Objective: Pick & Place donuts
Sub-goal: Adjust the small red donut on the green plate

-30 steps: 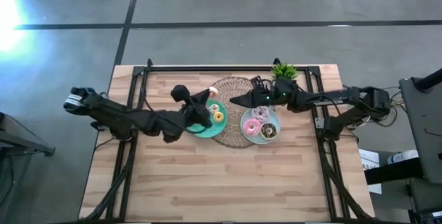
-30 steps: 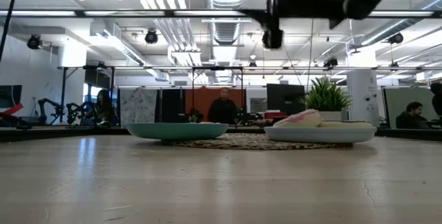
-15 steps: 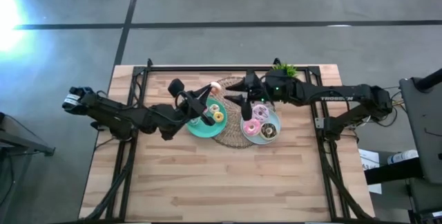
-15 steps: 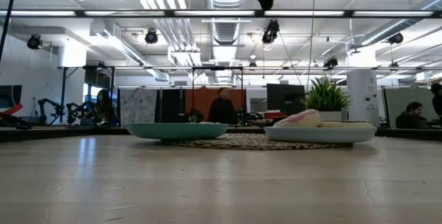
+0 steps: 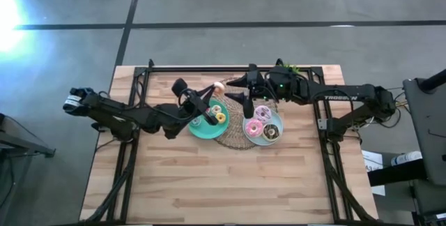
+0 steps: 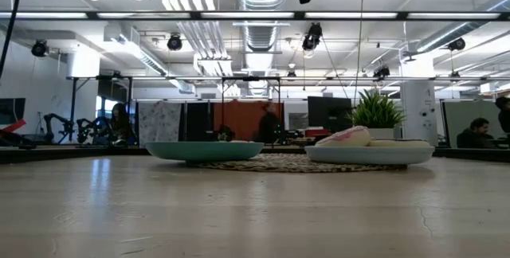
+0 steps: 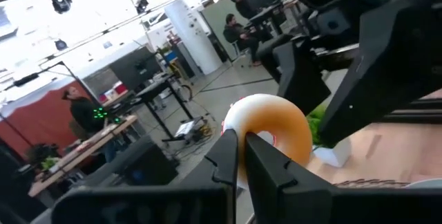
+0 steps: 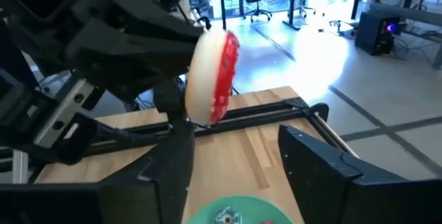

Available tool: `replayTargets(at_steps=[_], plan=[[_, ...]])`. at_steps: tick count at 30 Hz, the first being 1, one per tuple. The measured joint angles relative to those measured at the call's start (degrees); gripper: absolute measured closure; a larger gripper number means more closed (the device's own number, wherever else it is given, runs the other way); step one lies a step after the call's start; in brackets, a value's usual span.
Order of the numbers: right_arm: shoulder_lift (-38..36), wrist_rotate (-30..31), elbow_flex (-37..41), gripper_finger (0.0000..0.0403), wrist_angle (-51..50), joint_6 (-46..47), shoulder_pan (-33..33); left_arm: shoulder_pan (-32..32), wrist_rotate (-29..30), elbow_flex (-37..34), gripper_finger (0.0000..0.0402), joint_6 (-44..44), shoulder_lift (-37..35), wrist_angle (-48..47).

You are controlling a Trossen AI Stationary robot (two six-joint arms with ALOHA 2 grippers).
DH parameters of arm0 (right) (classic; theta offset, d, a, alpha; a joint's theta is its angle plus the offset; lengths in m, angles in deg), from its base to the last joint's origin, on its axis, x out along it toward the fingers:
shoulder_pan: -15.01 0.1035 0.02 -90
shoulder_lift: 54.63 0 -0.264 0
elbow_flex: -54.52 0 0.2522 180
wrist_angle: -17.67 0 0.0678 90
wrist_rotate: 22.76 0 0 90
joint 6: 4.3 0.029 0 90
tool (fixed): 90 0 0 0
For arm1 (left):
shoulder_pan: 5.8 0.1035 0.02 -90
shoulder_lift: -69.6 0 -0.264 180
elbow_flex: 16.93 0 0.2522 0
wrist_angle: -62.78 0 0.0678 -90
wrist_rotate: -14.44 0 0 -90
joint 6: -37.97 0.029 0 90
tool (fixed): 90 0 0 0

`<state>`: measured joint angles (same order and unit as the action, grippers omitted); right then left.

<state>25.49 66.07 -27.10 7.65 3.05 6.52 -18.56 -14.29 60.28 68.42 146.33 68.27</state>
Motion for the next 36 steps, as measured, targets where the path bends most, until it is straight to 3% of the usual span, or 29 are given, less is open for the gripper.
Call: replayTargets(at_steps=[8,13,26,36], plan=[[0.0,-0.1,-0.4,0.0150,1.2,1.3,0.2,1.9,-3.2,-0.1,0.0401,-1.6,1.3,0.2],[0.0,-0.1,-0.4,0.0150,1.0,1.9,0.2,2.3,-4.0,0.1,0.0401,-1.9,2.1,0.2],[0.0,1.2,-0.3,0.0234,-0.6,1.9,0.0,2.3,-7.1,0.4,0.0401,-4.1,2.1,0.1],[0.0,1.4,-0.3,0.0325,-0.6,2.1,0.0,2.3,-9.2,0.3,0.0386,-5.7,2.1,0.1]])
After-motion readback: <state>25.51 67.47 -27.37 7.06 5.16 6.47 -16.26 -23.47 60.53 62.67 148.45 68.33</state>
